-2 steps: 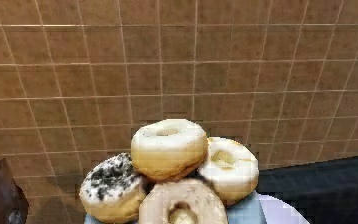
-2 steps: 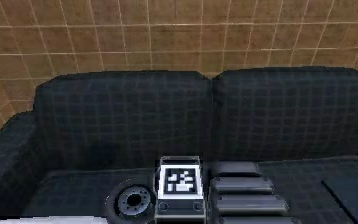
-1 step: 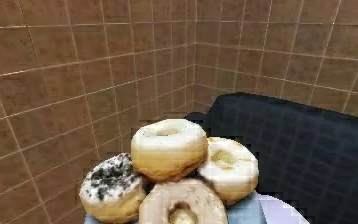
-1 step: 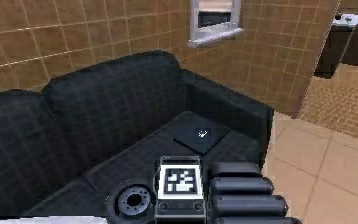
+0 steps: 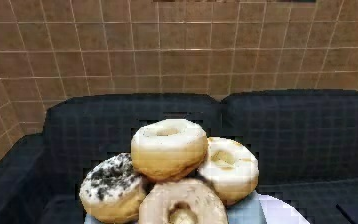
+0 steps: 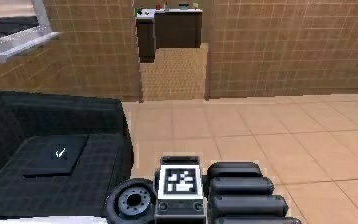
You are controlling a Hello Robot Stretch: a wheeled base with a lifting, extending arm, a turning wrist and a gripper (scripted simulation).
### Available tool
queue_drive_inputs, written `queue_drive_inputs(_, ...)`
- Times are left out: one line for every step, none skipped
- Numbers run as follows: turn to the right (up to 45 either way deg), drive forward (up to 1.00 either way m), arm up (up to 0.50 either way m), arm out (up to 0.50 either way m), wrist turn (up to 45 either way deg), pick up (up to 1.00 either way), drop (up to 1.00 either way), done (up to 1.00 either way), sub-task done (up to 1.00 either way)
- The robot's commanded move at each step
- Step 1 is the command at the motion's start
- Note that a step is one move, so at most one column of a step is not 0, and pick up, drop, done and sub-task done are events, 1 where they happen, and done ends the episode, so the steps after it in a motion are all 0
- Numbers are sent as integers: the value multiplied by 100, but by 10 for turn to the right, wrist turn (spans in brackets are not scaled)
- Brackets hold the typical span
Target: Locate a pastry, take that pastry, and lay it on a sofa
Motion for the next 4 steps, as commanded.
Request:
queue_drive_inputs(180, 0, 0, 0, 0, 0, 0, 0, 0)
queue_drive_inputs(-450, 0, 0, 0, 0, 0, 0, 0, 0)
queue_drive_inputs(-450, 0, 0, 0, 0, 0, 0, 0, 0)
queue_drive_inputs(-120, 0, 0, 0, 0, 0, 0, 0, 0)
